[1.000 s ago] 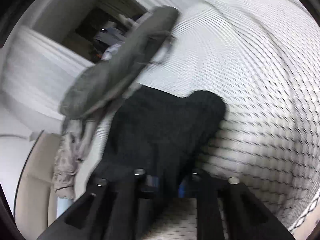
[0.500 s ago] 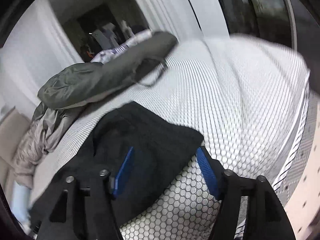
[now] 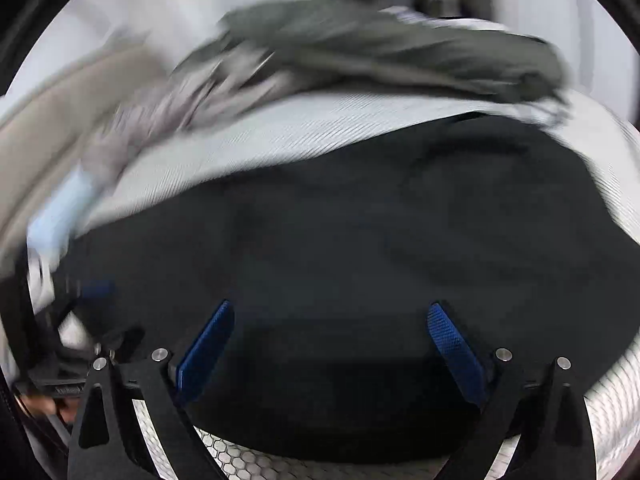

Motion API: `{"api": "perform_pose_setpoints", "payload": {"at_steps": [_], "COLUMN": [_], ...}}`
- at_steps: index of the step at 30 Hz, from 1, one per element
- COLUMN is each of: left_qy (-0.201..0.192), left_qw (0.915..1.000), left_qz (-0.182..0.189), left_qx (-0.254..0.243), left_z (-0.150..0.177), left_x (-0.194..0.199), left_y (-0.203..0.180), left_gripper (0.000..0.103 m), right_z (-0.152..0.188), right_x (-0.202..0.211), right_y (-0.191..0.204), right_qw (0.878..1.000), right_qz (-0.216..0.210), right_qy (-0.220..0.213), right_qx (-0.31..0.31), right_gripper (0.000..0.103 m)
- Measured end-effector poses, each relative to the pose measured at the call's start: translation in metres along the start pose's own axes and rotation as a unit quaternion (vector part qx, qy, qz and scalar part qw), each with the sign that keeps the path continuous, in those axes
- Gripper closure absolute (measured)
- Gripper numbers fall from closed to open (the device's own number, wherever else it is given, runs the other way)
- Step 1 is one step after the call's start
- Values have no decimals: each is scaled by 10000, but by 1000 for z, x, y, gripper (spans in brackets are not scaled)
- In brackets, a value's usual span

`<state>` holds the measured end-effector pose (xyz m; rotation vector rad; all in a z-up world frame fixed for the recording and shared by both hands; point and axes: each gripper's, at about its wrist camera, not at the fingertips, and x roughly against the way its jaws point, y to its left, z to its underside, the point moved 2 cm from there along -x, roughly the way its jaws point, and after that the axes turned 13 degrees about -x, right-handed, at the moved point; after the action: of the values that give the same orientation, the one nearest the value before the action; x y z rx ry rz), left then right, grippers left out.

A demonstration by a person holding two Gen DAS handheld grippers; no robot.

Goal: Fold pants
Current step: 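Smooth the flattened trousers with both grippers held open above them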

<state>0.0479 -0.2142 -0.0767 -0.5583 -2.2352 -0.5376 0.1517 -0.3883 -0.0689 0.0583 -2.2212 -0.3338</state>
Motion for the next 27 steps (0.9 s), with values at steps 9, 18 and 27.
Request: {"api": "perform_pose_setpoints", "payload": {"at_steps": [9,18,27], "left_qy": [265,337,-17], "left_qw": [9984,9943,9991], "left_qz": [93,-216,95], "left_qx": [485,991,412], "left_z": [28,46,-24], "left_x": [-2,1,-16], "left_y": [50,107,63], "left_gripper": [2,2,4], "right_z": [27,21,1], "right_x": [10,50,20], "right_y": [-54,-139,-30], "right_qw": [9901,9824,9989], "right_qz": [1253,1732,420], "right_qy": [-168,-601,-192], "right_qx": [604,-346,31], "right_gripper": [4,4,4]}}
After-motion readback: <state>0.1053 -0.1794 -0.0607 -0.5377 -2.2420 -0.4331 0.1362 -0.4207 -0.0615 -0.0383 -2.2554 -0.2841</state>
